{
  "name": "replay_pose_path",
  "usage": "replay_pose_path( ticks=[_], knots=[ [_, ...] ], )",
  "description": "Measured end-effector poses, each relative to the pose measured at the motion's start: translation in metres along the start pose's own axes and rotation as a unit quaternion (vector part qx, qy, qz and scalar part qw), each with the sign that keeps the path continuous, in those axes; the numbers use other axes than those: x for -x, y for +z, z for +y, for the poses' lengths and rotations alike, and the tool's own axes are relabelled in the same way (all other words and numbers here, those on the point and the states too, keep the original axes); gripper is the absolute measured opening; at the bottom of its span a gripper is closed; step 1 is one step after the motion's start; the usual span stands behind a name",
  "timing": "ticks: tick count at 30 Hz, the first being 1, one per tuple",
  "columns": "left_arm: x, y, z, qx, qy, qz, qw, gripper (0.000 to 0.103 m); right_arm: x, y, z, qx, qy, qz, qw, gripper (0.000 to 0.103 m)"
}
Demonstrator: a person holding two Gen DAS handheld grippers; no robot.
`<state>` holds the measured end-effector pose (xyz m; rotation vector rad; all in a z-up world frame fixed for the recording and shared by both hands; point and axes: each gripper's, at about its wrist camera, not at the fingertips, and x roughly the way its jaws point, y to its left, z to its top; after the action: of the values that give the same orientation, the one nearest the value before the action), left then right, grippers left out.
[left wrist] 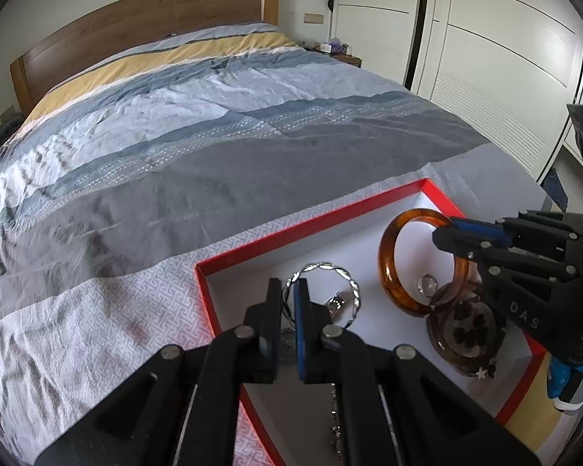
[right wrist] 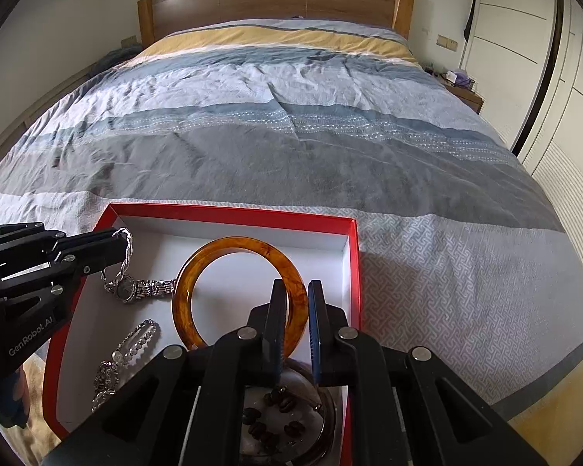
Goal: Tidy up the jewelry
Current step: 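Lower and open the right tool to drop the amber bangle while the left tool releases the twisted ring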
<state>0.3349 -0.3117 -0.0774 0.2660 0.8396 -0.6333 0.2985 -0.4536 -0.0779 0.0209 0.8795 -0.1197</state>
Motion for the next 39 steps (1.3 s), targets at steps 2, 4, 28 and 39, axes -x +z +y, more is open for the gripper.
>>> replay_pose_path(
  ticks=[2, 4, 28, 39],
  knots=[
    [-0.001, 0.000, -0.001, -0.001, 0.000, 0.000, 1.0000, 0.006, -0.001, 0.001, 0.001, 0.003, -0.005, 0.001, 1.000, 0.010],
    [-0.002, 0.000, 0.000, 0.001, 0.001, 0.001, 1.0000, 0.006, -0.001, 0.002, 0.001, 0.003, -0.008, 0.001, 1.000, 0.010],
    [-0.021, -0.010, 0.005, 0.009, 0.009, 0.016, 0.9998, 0.006, -0.014, 0.005, -0.002, 0.007, -0.040, 0.008, 0.999, 0.011],
    [-0.028, -0.012, -0.001, 0.006, 0.008, 0.022, 0.9997, 0.006, -0.025, 0.004, 0.005, 0.025, -0.054, 0.028, 0.998, 0.010]
  ],
)
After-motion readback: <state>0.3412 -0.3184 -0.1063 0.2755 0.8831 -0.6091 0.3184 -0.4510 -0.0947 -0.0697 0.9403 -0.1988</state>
